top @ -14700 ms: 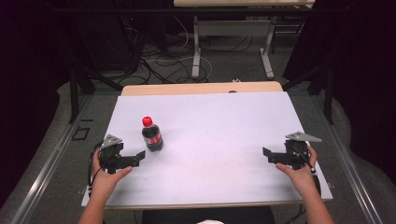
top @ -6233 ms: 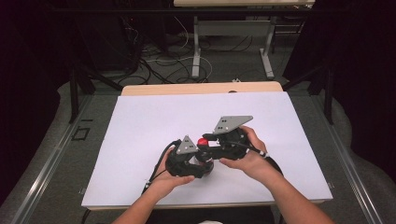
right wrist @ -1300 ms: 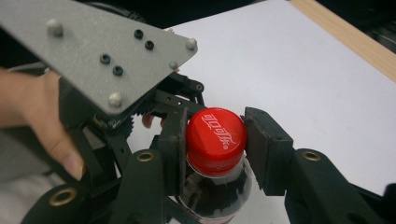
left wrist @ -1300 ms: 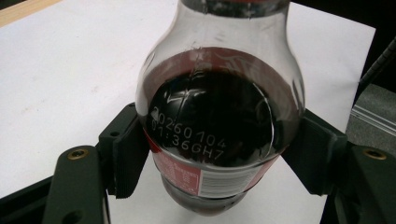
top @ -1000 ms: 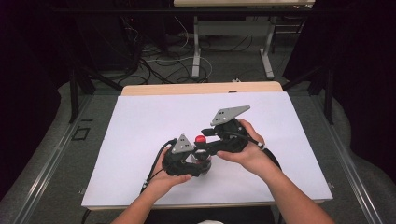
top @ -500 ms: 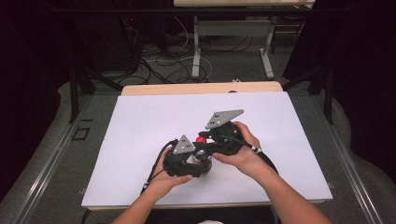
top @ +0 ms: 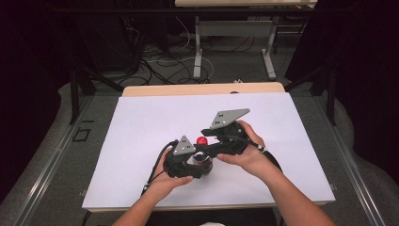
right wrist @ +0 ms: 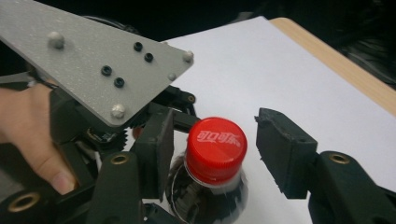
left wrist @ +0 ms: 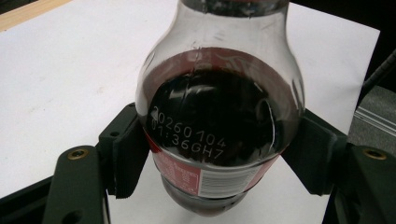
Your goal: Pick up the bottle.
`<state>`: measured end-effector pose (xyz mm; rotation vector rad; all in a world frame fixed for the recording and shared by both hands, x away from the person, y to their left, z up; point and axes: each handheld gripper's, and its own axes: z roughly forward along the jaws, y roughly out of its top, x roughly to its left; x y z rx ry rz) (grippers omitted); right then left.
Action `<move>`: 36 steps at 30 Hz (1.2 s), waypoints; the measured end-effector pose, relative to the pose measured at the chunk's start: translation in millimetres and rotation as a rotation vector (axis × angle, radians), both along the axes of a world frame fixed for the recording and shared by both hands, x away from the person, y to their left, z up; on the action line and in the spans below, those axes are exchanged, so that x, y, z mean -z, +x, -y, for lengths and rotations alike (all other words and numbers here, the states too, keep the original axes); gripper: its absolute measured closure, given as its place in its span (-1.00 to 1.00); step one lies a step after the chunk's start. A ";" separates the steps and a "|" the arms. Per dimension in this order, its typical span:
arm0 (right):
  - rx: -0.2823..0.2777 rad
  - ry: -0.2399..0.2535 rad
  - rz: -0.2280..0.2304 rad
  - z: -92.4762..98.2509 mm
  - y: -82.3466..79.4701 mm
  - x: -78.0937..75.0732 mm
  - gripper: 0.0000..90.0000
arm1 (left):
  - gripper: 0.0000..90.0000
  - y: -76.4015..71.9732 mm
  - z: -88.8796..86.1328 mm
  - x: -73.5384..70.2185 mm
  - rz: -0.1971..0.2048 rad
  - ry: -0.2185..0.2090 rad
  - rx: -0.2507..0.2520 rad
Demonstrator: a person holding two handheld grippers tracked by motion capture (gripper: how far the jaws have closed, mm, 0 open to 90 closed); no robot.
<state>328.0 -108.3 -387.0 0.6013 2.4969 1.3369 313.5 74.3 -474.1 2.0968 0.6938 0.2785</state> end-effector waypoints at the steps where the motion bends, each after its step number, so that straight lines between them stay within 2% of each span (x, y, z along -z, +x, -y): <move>1: 0.022 0.001 -0.003 -0.5 -2.1 0.6 0.04 | -0.33 0.2 -0.1 0.3 -0.001 -0.006 0.001; 4: 0.045 -0.003 -0.022 -2.7 -6.2 2.9 0.10 | -0.33 0.4 0.1 0.3 0.004 -0.001 -0.001; 5: 0.046 -0.013 -0.021 -4.1 -7.2 3.7 0.11 | -0.33 0.5 0.2 0.4 0.003 0.000 0.003; 6: 0.048 -0.010 0.000 -5.8 -7.8 5.1 0.14 | -0.33 0.3 0.4 0.5 0.004 0.003 0.001; 10: 0.075 -0.034 0.003 -9.3 -7.7 6.0 0.29 | -0.33 -0.1 1.2 1.0 0.010 0.012 0.002; 12: 0.075 -0.037 0.004 -9.1 -6.0 6.1 0.34 | -0.32 -0.2 1.1 0.8 0.001 0.013 0.008; 14: 0.063 -0.049 -0.010 -9.3 -5.4 4.8 0.35 | -0.32 0.5 0.0 0.9 0.014 0.025 0.019; 16: 0.005 -0.058 0.004 -8.2 -0.1 4.1 0.36 | -0.32 -0.6 0.5 1.4 0.003 0.014 0.013; 18: -0.061 -0.060 -0.005 -5.6 6.1 3.1 0.36 | -0.32 -0.4 0.6 1.2 0.013 0.013 0.013; 19: -0.080 -0.051 -0.032 -3.3 9.4 2.2 0.36 | -0.32 -0.6 0.6 0.9 0.014 0.013 0.015; 20: -0.103 -0.049 -0.036 -1.5 12.1 1.8 0.36 | -0.32 -0.5 -0.5 -0.7 0.007 0.026 0.031; 22: -0.143 -0.053 -0.030 0.5 14.6 1.3 0.36 | -0.32 -0.7 0.1 -0.7 -0.003 0.015 0.029; 24: -0.115 -0.042 -0.042 0.7 13.1 1.3 0.29 | -0.32 -0.5 1.0 0.6 0.006 0.004 0.013; 25: -0.096 -0.033 -0.036 0.8 12.2 1.5 0.18 | -0.33 -0.5 0.9 0.8 0.005 0.003 0.011; 28: -0.037 -0.013 -0.026 1.8 6.7 0.2 0.09 | -0.33 0.4 -0.5 0.6 0.006 0.008 0.010; 29: -0.014 -0.001 -0.014 1.4 5.0 0.5 0.08 | -0.33 0.4 -0.5 0.7 0.006 0.005 0.003; 30: -0.005 -0.009 -0.012 1.8 4.0 0.0 0.08 | -0.33 0.5 -1.0 0.6 0.005 0.007 0.002; 32: 0.029 -0.012 -0.021 1.5 0.4 0.3 0.09 | -0.33 0.7 -1.2 0.4 0.004 0.010 0.004; 35: 0.039 0.004 -0.036 -0.7 -2.0 3.6 0.16 | -0.32 0.6 0.0 0.7 -0.004 0.010 0.006; 36: 0.033 -0.007 -0.049 -1.0 -2.1 3.8 0.18 | -0.33 0.4 1.0 1.6 0.002 0.005 -0.001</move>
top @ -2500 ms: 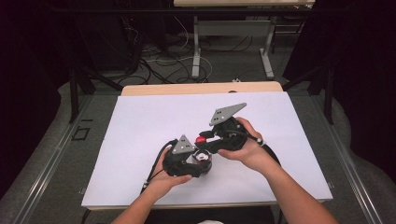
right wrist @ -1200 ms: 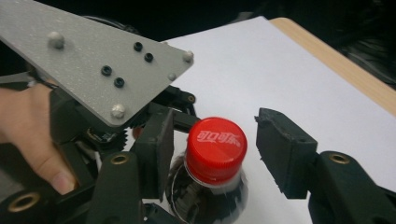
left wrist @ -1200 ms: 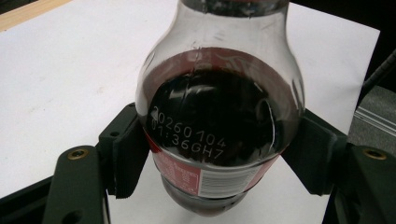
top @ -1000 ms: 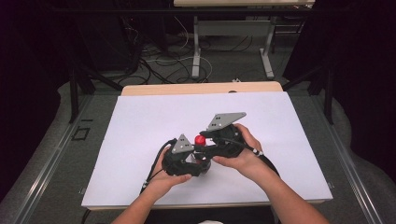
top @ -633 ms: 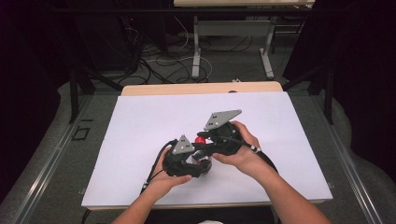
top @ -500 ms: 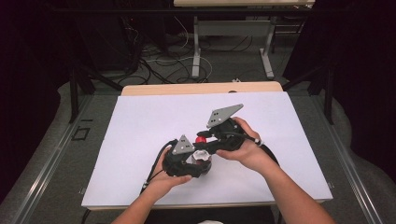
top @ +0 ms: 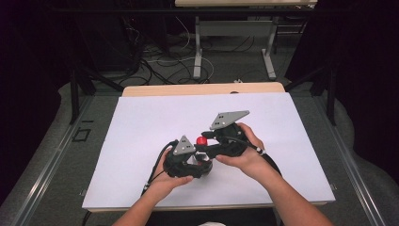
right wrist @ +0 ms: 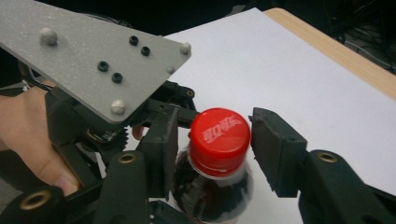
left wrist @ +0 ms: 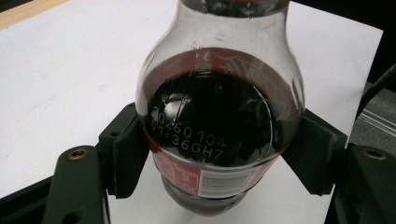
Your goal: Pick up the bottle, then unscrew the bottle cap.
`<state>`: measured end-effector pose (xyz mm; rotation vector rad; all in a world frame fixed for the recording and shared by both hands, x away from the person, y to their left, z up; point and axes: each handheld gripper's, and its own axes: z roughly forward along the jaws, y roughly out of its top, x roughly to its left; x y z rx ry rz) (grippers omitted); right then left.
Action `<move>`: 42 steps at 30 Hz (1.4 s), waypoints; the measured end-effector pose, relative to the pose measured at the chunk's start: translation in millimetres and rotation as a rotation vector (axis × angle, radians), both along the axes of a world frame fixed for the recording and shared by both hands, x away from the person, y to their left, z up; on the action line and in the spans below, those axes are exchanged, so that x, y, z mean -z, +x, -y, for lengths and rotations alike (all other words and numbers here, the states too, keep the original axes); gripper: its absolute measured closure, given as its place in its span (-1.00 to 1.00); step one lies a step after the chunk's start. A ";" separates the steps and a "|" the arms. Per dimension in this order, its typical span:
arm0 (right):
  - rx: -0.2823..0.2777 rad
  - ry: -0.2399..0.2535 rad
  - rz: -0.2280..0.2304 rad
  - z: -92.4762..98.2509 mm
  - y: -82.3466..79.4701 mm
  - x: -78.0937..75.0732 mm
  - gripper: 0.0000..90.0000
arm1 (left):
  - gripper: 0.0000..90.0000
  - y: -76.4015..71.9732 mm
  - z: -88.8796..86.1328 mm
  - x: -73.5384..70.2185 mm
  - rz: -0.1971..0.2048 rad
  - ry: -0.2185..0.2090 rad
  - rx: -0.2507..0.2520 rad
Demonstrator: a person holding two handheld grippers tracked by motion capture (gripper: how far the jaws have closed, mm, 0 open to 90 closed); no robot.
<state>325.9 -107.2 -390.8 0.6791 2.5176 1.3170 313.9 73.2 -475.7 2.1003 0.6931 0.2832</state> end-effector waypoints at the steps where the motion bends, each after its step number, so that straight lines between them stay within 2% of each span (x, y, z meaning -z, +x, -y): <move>1: -0.001 0.008 0.000 -1.0 0.3 1.5 0.19 | -0.33 -0.2 0.8 0.5 0.000 -0.001 0.000; 4: 0.014 0.002 0.012 -4.2 0.1 4.1 0.23 | -0.32 -0.2 2.0 1.4 0.001 0.006 0.006; 6: 0.026 -0.011 0.022 -5.2 -0.3 4.4 0.35 | -0.33 -0.2 2.0 1.3 0.003 0.016 0.020; 7: 0.023 -0.029 0.030 -4.8 -0.7 3.8 0.35 | -0.32 -0.3 2.1 1.4 0.005 0.013 0.018; 8: 0.014 -0.025 0.034 -4.9 -0.1 3.7 0.36 | -0.33 -0.5 2.1 1.4 0.004 0.010 0.018; 11: -0.050 -0.026 0.036 -3.2 5.2 2.7 0.36 | -0.32 -0.8 2.0 1.1 0.002 0.004 0.019; 13: -0.090 -0.031 0.005 -0.5 9.6 0.7 0.37 | -0.32 -0.8 1.8 0.5 0.001 0.002 0.024; 16: -0.158 -0.019 0.010 1.9 15.9 -0.6 0.37 | -0.32 -1.3 1.6 -0.8 0.002 -0.004 0.025; 17: -0.166 -0.026 -0.004 2.7 17.0 -1.7 0.36 | -0.32 -1.3 1.5 -0.9 0.001 -0.005 0.025; 18: -0.183 -0.019 0.010 2.7 18.7 -1.4 0.36 | -0.32 -1.4 1.4 -1.2 0.003 -0.004 0.025; 19: -0.195 -0.032 0.008 3.3 19.1 -2.2 0.36 | -0.32 -1.4 1.1 -1.5 0.005 -0.003 0.024; 21: -0.182 -0.019 -0.006 3.4 18.1 -2.5 0.27 | -0.32 -1.2 -0.6 -3.0 -0.007 0.001 0.029; 22: -0.168 -0.010 0.008 2.8 17.2 -2.1 0.16 | -0.32 -1.4 -0.4 -2.5 0.005 -0.006 0.016; 23: -0.155 -0.011 0.012 2.6 15.0 -2.9 0.14 | -0.33 -1.4 -1.0 -3.0 0.008 -0.005 0.013; 25: -0.124 0.003 0.030 1.6 9.7 -3.5 0.04 | -0.32 -1.5 -2.7 -4.0 -0.006 -0.001 0.021; 26: -0.103 -0.002 0.035 0.8 6.2 -3.7 0.03 | -0.32 -1.9 -1.9 -3.1 0.000 -0.015 0.008; 28: -0.077 -0.011 0.052 -0.9 2.1 -2.7 0.00 | -0.32 -1.9 -1.9 -2.8 0.007 -0.013 0.001; 31: -0.024 -0.014 0.046 -3.3 -3.4 0.4 0.02 | -0.32 -1.7 -1.9 -3.4 -0.004 -0.008 0.002; 33: -0.006 -0.009 0.032 -5.0 -5.1 3.0 0.08 | -0.32 -1.9 -0.8 -2.5 0.003 -0.006 0.000; 35: 0.019 -0.016 0.040 -6.6 -5.5 4.4 0.14 | -0.32 -1.7 0.2 -1.4 0.010 -0.001 0.002; 36: 0.024 -0.026 0.034 -7.1 -6.0 4.2 0.14 | -0.32 -1.5 0.5 -0.9 0.004 -0.001 0.007; 37: 0.026 -0.017 0.031 -8.5 -5.4 4.9 0.14 | -0.32 -1.4 0.6 -0.6 0.004 0.001 0.009; 38: 0.030 -0.020 0.034 -9.3 -5.3 5.5 0.15 | -0.32 -0.9 0.0 -0.7 0.008 0.016 0.016; 40: 0.034 -0.032 0.040 -11.2 -4.3 6.5 0.25 | -0.32 -1.2 -0.4 -0.4 0.000 0.022 0.013; 42: 0.022 -0.032 0.040 -11.4 -1.6 7.0 0.31 | -0.32 -1.8 0.4 0.6 -0.004 0.009 0.002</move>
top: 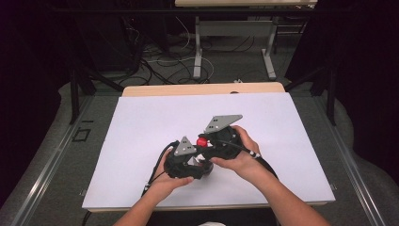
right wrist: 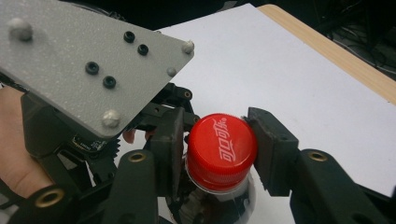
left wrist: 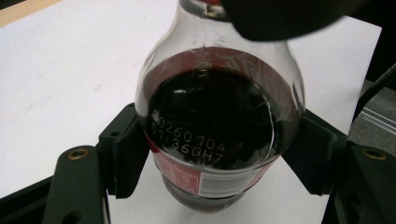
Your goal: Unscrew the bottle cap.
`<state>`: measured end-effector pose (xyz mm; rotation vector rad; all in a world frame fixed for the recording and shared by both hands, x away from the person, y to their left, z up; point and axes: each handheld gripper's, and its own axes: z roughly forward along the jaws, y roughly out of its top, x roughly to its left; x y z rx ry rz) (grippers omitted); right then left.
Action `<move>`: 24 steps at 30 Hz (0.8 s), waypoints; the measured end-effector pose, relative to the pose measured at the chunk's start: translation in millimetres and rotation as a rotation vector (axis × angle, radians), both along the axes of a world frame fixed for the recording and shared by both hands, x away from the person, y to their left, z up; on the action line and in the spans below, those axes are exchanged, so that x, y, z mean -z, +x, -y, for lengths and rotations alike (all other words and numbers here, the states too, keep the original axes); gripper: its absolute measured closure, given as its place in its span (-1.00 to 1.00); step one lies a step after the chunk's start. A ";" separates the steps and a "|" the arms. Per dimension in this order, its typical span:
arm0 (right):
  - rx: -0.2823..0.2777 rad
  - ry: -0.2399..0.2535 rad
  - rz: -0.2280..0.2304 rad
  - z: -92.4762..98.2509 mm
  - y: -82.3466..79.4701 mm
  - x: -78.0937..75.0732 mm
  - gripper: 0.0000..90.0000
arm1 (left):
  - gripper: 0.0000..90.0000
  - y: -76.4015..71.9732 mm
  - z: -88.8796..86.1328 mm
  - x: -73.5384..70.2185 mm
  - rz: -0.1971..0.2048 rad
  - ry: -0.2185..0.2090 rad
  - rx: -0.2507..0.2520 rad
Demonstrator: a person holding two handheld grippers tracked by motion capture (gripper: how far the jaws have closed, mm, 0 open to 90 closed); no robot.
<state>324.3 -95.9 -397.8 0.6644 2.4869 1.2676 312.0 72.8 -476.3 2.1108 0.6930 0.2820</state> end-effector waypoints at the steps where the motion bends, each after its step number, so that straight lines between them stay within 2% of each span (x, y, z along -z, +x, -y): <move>1: 0.002 -0.005 -0.005 0.6 0.7 -0.7 0.34 | -0.32 0.0 -0.1 -0.1 0.000 0.000 0.001; 5: -0.051 0.013 -0.018 3.5 7.1 -2.3 0.36 | -0.32 -0.2 -0.7 -1.1 0.002 -0.002 0.009; 6: -0.072 0.009 -0.034 5.0 8.6 -3.5 0.36 | -0.32 -0.2 -1.7 -2.4 -0.014 0.004 0.026; 9: -0.115 0.019 -0.050 9.2 14.2 -4.1 0.36 | -0.32 -0.9 -0.3 -1.4 0.012 -0.009 0.019; 13: -0.154 0.024 -0.057 12.9 17.8 -4.7 0.36 | -0.32 -0.7 0.0 -2.0 0.006 -0.009 0.019; 15: -0.146 0.026 -0.053 12.3 17.3 -3.6 0.32 | -0.32 0.2 -1.0 -2.1 -0.002 0.002 0.028; 16: -0.147 0.022 -0.056 12.4 16.6 -4.0 0.17 | -0.32 -0.2 -0.8 -1.0 -0.003 -0.003 0.014; 17: -0.124 0.040 -0.048 11.8 14.7 -3.8 0.09 | -0.32 -0.1 -1.1 -0.8 -0.009 -0.001 0.010; 18: -0.112 0.038 -0.036 12.3 12.7 -4.9 0.09 | -0.32 1.2 -1.7 -0.4 0.005 -0.003 0.009; 21: -0.062 0.040 -0.022 12.0 4.9 -7.3 0.09 | -0.32 1.8 -3.2 -1.1 0.001 0.001 0.011; 22: -0.045 0.039 -0.015 11.5 2.5 -7.8 0.09 | -0.32 1.6 -2.5 -0.8 0.004 -0.009 0.001; 24: -0.034 0.022 0.008 9.5 -0.6 -8.2 0.15 | -0.32 1.2 -2.3 -1.0 0.006 -0.006 0.001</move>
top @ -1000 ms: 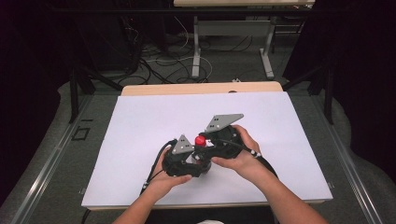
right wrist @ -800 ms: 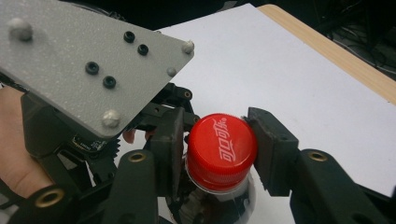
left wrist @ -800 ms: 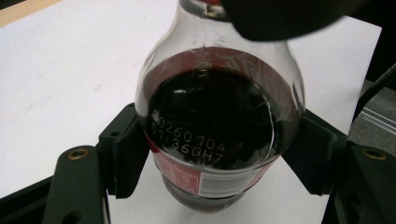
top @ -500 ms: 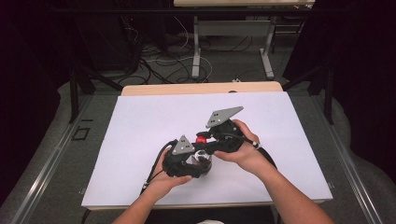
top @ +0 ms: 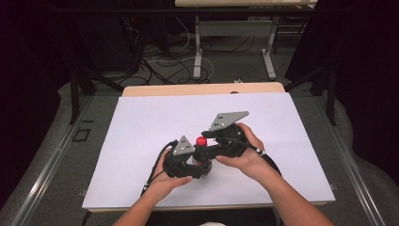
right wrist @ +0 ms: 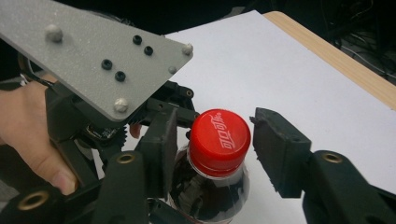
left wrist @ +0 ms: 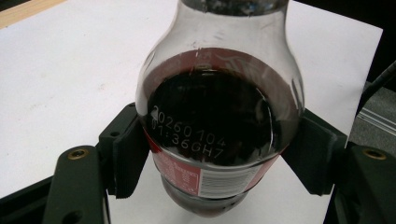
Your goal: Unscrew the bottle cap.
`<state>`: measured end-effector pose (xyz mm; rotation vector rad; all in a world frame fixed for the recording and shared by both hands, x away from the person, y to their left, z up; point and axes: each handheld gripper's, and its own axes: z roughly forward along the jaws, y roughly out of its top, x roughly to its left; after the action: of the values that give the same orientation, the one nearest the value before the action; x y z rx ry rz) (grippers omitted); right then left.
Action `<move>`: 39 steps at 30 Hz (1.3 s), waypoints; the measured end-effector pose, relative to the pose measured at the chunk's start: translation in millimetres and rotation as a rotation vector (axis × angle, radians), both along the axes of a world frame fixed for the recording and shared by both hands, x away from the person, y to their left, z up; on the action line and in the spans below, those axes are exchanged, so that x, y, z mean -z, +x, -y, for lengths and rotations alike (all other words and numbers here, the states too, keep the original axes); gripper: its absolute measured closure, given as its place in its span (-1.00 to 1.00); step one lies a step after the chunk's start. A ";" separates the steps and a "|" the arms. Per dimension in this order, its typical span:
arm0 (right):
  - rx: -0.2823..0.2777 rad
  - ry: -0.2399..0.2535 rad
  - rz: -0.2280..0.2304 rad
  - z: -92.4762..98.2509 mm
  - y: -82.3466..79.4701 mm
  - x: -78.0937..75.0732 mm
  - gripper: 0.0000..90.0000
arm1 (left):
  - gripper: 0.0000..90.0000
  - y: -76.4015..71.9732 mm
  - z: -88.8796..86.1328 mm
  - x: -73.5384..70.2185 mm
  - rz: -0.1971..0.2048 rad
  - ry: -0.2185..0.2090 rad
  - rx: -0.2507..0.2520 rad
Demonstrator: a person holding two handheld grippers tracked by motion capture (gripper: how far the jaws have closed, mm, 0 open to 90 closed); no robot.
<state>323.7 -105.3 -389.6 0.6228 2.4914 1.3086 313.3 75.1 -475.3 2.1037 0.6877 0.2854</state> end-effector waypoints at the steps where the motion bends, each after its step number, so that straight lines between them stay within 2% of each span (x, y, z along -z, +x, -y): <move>1: -0.007 -0.009 -0.002 -1.2 -0.8 -0.2 0.15 | -0.32 -0.9 0.2 -0.1 -0.009 -0.001 0.001; 3: 0.006 -0.007 0.003 -4.0 -1.4 0.6 0.21 | -0.32 -1.1 0.2 -1.0 -0.010 0.013 0.010; 4: -0.004 -0.015 0.014 -4.4 -0.1 1.2 0.22 | -0.32 -1.9 1.4 0.0 -0.005 0.004 0.001; 5: 0.003 -0.012 0.004 -5.7 0.0 1.5 0.25 | -0.32 -2.1 2.1 0.4 -0.003 0.006 0.002; 7: -0.010 -0.027 0.024 -6.6 2.3 2.7 0.34 | -0.32 -1.3 1.9 0.8 0.003 0.019 0.016; 8: -0.013 -0.032 0.012 -7.1 2.5 2.6 0.35 | -0.32 -1.4 2.1 1.5 0.001 0.014 0.013; 13: -0.081 -0.029 -0.001 -3.0 9.2 1.5 0.36 | -0.32 -1.5 1.9 1.2 0.001 0.006 0.015; 14: -0.081 -0.029 -0.005 -2.4 9.9 0.7 0.36 | -0.32 -1.3 0.9 -0.4 -0.009 0.015 0.026; 15: -0.101 -0.035 -0.007 -0.9 11.8 -0.4 0.36 | -0.32 -1.9 2.0 0.6 0.000 0.000 0.016; 21: -0.134 -0.038 -0.011 0.9 14.0 -1.9 0.36 | -0.32 -2.7 2.2 0.0 -0.006 -0.002 0.017; 25: -0.108 0.000 -0.020 1.1 13.1 -0.5 0.34 | -0.32 -1.7 0.8 -1.8 0.008 0.002 0.014; 27: -0.094 0.004 0.000 -0.1 11.4 0.6 0.15 | -0.32 -1.0 0.0 -1.5 0.002 -0.005 0.009; 28: -0.065 -0.002 -0.007 -0.2 9.0 0.3 0.07 | -0.32 -1.3 -0.5 -1.6 -0.015 -0.005 0.010; 29: -0.049 0.005 0.006 -0.6 7.7 1.1 0.06 | -0.32 -0.9 -1.0 -1.5 -0.014 -0.004 0.008; 33: 0.010 -0.009 0.042 -1.2 -0.2 2.7 0.07 | -0.32 0.2 -1.8 -1.0 -0.006 -0.011 -0.006; 34: 0.016 -0.022 0.028 -1.6 -1.7 2.8 0.12 | -0.33 0.2 -1.6 -1.0 -0.005 -0.010 -0.007; 35: 0.023 -0.013 0.021 -3.2 -3.1 4.0 0.16 | -0.33 0.2 -1.4 -1.0 -0.005 -0.011 -0.008; 38: 0.034 -0.029 0.028 -7.5 -5.3 4.8 0.24 | -0.33 0.2 -1.5 -1.1 0.001 0.003 0.000; 39: 0.045 -0.033 0.036 -8.3 -5.4 4.8 0.28 | -0.33 -0.3 -0.5 -0.8 0.000 -0.007 -0.007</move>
<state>318.3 -97.1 -394.4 0.6376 2.4508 1.2491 313.0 75.6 -474.5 2.0948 0.6958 0.2863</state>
